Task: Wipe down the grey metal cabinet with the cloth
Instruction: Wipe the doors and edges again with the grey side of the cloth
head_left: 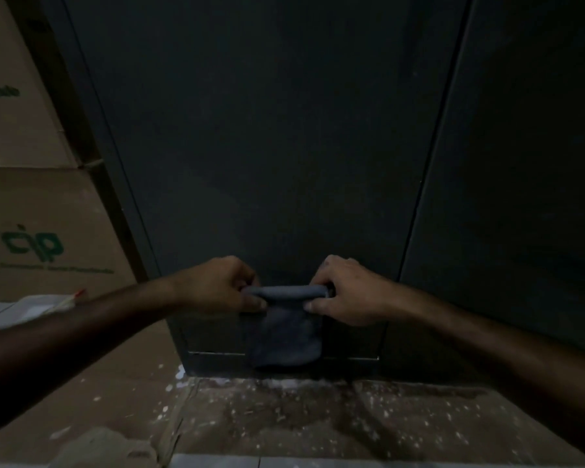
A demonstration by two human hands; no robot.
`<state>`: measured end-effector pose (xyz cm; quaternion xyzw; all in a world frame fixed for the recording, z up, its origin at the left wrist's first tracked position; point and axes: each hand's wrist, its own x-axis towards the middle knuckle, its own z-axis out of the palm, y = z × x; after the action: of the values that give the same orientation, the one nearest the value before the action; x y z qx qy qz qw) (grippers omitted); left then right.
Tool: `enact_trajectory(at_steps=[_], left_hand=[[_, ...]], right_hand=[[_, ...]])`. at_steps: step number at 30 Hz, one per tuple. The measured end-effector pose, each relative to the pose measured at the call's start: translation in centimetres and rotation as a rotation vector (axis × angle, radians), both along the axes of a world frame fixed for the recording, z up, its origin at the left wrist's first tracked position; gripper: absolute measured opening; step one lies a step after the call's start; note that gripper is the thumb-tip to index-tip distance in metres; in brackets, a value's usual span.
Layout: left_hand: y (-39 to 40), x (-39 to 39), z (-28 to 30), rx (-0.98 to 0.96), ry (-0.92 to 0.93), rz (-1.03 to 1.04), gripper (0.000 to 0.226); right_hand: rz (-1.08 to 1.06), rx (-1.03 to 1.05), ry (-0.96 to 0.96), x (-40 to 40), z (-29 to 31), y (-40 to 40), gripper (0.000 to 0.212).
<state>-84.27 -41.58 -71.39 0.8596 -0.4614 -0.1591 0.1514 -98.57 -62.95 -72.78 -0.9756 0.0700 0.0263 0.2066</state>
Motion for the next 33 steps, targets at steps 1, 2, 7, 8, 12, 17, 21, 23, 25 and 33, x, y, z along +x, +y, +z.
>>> enact_trajectory(at_steps=[1, 2, 7, 8, 12, 17, 21, 23, 25, 33], left_hand=[[0.2, 0.2, 0.7, -0.015, 0.058, 0.004, 0.015], [0.4, 0.4, 1.2, -0.068, 0.164, -0.006, 0.014], [0.2, -0.5, 1.9, -0.525, 0.952, 0.166, 0.056], [0.0, -0.8, 2.2, -0.539, 0.953, 0.132, 0.055], [-0.5, -0.1, 4.5, -0.663, 0.604, 0.123, 0.050], [-3.2, 0.5, 10.2, -1.093, -0.087, 0.063, 0.050], [-7.6, 0.0, 12.1, -1.244, -0.881, 0.301, 0.037], [-11.2, -1.6, 9.7, -1.174, -0.914, 0.349, 0.039], [-14.6, -2.8, 7.0, -1.070, -0.861, 0.342, 0.057], [-15.9, 1.4, 17.9, -1.099, -1.000, 0.523, 0.073]], right_hand=[[0.001, 0.066, 0.028, -0.1, 0.5, -0.6, 0.012], [-0.009, 0.198, 0.049, -0.3, 1.0, -1.0, 0.013], [-0.112, 0.928, -0.180, -0.7, 2.4, -1.2, 0.027], [-0.135, 0.927, -0.277, -0.6, 2.6, -1.0, 0.028], [-0.152, 0.745, -0.638, -0.3, 4.8, -1.1, 0.019], [-0.193, 0.149, -1.090, 1.7, 10.3, -1.5, 0.013], [-0.324, -0.164, -1.304, 3.4, 14.4, -2.0, 0.017], [-0.389, -0.111, -1.255, 3.8, 14.4, -2.1, 0.017], [-0.370, -0.090, -1.236, 3.7, 13.6, -2.4, 0.016], [-0.388, -0.174, -1.673, 2.3, 15.3, -6.3, 0.019]])
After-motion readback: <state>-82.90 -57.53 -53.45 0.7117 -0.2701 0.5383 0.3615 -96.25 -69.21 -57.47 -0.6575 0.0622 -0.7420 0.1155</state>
